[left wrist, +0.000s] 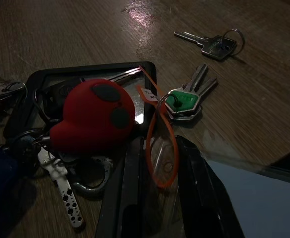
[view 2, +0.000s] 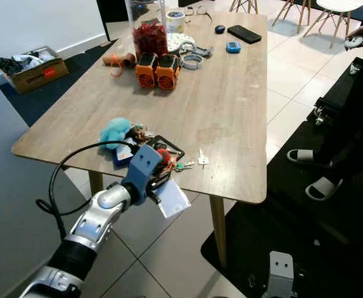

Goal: Hang keys on a hook

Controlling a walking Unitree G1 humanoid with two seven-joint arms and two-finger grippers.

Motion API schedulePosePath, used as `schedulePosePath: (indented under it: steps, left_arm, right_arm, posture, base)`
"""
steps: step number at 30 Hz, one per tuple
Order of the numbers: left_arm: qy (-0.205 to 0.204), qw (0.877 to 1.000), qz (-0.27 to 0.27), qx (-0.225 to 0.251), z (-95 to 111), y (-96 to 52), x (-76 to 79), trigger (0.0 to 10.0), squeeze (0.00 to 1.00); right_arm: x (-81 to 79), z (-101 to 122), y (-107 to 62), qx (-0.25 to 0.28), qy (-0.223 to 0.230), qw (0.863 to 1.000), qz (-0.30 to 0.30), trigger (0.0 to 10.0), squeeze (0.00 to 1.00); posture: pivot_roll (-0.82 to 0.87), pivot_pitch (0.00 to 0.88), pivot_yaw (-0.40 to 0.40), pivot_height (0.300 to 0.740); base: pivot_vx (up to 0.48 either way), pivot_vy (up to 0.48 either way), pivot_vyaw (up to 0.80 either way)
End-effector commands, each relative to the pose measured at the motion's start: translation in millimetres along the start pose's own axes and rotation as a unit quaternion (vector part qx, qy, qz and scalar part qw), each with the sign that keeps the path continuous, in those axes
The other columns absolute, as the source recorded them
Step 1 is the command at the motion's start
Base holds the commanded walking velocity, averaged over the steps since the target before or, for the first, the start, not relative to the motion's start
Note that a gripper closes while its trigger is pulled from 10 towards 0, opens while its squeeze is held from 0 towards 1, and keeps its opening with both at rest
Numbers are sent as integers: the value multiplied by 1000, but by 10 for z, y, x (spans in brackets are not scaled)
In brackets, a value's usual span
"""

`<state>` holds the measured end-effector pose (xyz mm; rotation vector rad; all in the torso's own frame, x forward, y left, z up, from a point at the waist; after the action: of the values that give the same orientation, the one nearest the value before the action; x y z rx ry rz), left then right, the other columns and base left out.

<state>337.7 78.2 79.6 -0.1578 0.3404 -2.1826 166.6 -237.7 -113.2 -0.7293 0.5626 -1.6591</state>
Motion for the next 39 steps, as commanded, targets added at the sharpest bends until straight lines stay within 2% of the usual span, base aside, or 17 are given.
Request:
schedulePosePath:
  steps: [1, 2, 3, 4, 5, 6, 20, 23, 24, 25, 26, 27, 29, 32, 34, 39]
  left_arm:
    - [8, 1000, 1, -22, -105, -39, -52, 10000, 0]
    - [8, 1000, 1, -22, -105, -39, -52, 10000, 0]
    - [7, 1000, -3, -21, -100, -39, -50, 9216, 0]
    - [7, 1000, -4, -17, -89, -40, -50, 2941, 0]
    - [7, 1000, -4, -17, -89, -40, -50, 2941, 0]
    - [1, 1000, -14, -13, -72, -46, -33, 0, 0]
    - [-4, 1000, -29, -10, -14, -63, -73, 0, 0]
    - [-20, 999, -35, -10, 17, -70, -94, 0, 0]
    - [-40, 998, -42, -6, 59, -77, -105, 0, 0]
    - [-89, 994, -57, 15, 190, -95, -136, 0, 0]
    - [-114, 991, -65, 40, 302, -111, -160, 0, 0]
    - [-114, 991, -65, 40, 302, -111, -160, 0, 0]
    - [-143, 984, -72, 82, 473, -145, -211, 0, 0]
    - [-162, 975, -79, 133, 653, -207, -271, 0, 0]
    - [-167, 970, -93, 150, 719, -251, -274, 0, 0]
    - [-163, 969, -111, 151, 736, -306, -265, 0, 0]
  right_arm:
    - [21, -74, -18, -15, 0, 1000, -2, 10000, 0]
    - [21, -74, -18, -15, 0, 1000, -2, 10000, 0]
    - [22, -73, -17, -15, 0, 1000, -2, 10000, 0]
    - [25, -71, -16, -16, 0, 1000, -2, 10000, 0]
    - [25, -71, -16, -16, 0, 1000, -2, 10000, 0]
    - [28, -69, -15, -15, -1, 1000, -2, 10000, 0]
    - [29, -53, -5, -15, 2, 1000, -2, 10000, 0]
    - [26, -50, -4, -15, 3, 1000, -2, 10000, 0]
    - [25, -51, -4, -15, 3, 1000, -2, 10000, 0]
    - [23, -52, -4, -15, 4, 1000, -2, 10000, 0]
    - [22, -53, -4, -16, 5, 1000, -2, 10000, 0]
    - [22, -53, -4, -16, 5, 1000, -2, 10000, 0]
    - [19, -55, -5, -16, 6, 1000, -2, 10000, 0]
    - [13, -59, -6, -16, 6, 1000, -2, 10000, 0]
    - [7, -58, -6, -16, 7, 1000, -1, 10000, 0]
    - [0, -58, -6, -16, 8, 1000, -1, 10000, 0]
  posture:
    - [27, 58, -1, 740]
    - [27, 58, -1, 740]
    - [27, 58, -1, 740]
    - [27, 55, -1, 740]
    - [27, 55, -1, 740]
    - [27, 55, -1, 740]
    - [28, 50, -1, 740]
    - [29, 51, -1, 740]
    - [29, 53, 0, 740]
    - [29, 53, 0, 740]
    - [32, 56, 0, 740]
    - [32, 56, 0, 740]
    - [32, 56, 0, 740]
    - [33, 57, 1, 740]
    - [33, 59, 2, 740]
    - [35, 58, 1, 740]
  base:
    - [0, 0, 0]
    - [0, 0, 0]
    - [0, 0, 0]
    - [0, 0, 0]
    - [0, 0, 0]
    - [0, 0, 0]
    - [0, 0, 0]
    - [0, 0, 0]
    - [0, 0, 0]
    - [0, 0, 0]
    - [0, 0, 0]
    - [0, 0, 0]
    - [0, 0, 0]
    - [0, 0, 0]
    - [0, 0, 0]
    - [0, 0, 0]
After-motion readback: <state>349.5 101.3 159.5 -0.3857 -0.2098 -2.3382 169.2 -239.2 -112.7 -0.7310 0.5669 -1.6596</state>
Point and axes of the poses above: a point about 5 cm out from each wrist's last joint towards the gripper, its own y axis pointing out of the wrist towards the gripper, its own z axis along the axis of the wrist's last joint, x = y × z, the point moved 4 cm from there along y, pointing out of the wrist towards the gripper, and after that the axes turned 10 degrees about -y, right-handed, at the moved point
